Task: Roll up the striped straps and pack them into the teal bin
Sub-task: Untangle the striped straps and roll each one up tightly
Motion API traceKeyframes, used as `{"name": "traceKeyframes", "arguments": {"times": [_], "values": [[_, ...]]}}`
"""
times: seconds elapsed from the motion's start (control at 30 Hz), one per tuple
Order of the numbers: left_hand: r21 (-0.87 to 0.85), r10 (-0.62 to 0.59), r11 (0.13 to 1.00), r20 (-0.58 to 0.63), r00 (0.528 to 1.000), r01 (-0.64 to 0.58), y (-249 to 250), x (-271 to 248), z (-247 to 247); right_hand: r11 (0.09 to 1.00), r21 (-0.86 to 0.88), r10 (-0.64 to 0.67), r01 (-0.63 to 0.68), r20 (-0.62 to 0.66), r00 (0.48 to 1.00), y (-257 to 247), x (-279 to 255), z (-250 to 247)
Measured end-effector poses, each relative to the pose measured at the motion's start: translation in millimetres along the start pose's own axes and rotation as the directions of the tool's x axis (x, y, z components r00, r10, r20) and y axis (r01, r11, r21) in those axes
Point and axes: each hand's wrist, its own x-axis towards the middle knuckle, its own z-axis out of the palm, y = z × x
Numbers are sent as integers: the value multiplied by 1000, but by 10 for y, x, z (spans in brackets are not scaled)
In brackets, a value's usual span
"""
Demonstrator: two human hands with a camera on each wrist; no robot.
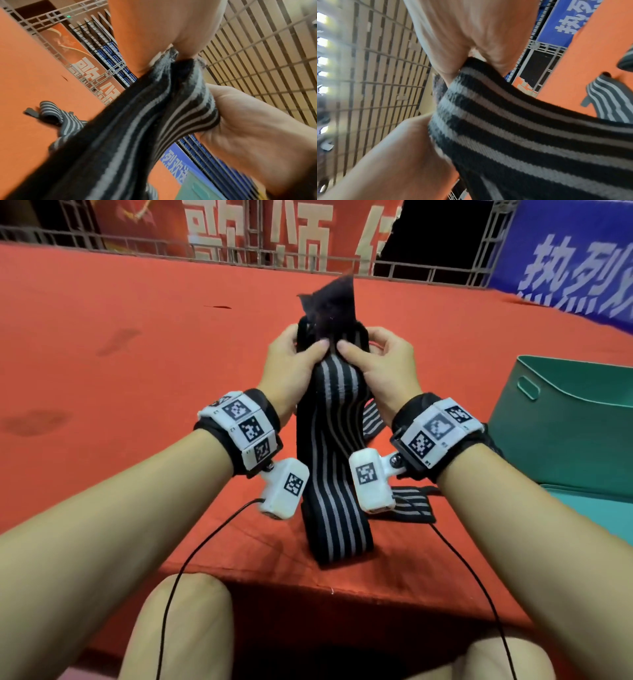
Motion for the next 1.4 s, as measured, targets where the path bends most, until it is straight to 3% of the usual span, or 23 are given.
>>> {"name": "traceKeyframes", "arguments": {"times": [0.07, 0.13, 0.2, 0.3, 0.4, 0.47, 0.53, 0.67, 0.83, 0.9, 0.97, 1.07, 1.13, 1.27, 1.4], "values": [[-45, -10, 999, -49, 999, 8, 133, 61, 21, 972, -213, -109, 94, -61, 992, -33, -6, 37], [-91, -30, 996, -55, 998, 25, 276, 128, 31, 922, -367, -150, 126, -40, 988, -56, 3, 30], [-136, -36, 990, -36, 999, 31, 394, 182, 26, 948, -311, -47, 75, 96, 994, -80, 40, -35], [-98, -25, 995, -47, 999, 20, 483, 241, -12, 986, -168, 49, 4, 312, 949, -144, 34, -106], [-80, -139, 986, 104, 985, 148, 415, 118, -67, 983, -157, -52, 95, 257, 965, -200, 88, -114], [-19, -212, 973, 323, 922, 230, 270, -103, -62, 989, -110, -71, 94, 197, 978, -243, 158, -91], [44, -267, 960, 453, 851, 278, 41, -349, -39, 1000, -14, -23, 25, 136, 990, -273, 230, -69], [94, -368, 925, 468, 803, 369, -374, -620, -107, 994, 85, 65, -68, 38, 997, -280, 360, -124], [-6, -540, 811, 377, 752, 585, -482, -705, -115, 988, 121, 92, -94, 19, 996, -265, 440, -269], [-110, -612, 721, 364, 702, 684, -414, -686, -85, 989, 117, 89, -89, 9, 996, -221, 463, -311], [-152, -639, 643, 433, 636, 750, -319, -668, -85, 993, 102, 63, -61, -15, 998, -209, 509, -352], [101, -614, 698, 594, 520, 709, -233, -776, -62, 996, 87, 31, -25, -70, 997, -249, 593, -405], [230, -641, 683, 644, 417, 694, -265, -881, -27, 998, 65, 22, -17, -84, 996, -240, 623, -412], [274, -755, 544, 573, 319, 793, -392, -941, -1, 999, -29, 18, -20, -73, 997, -69, 575, -409], [335, -807, 469, 539, 243, 817, -483, -971, -62, 998, -39, 53, -56, -65, 996, 118, 503, -395]]}}
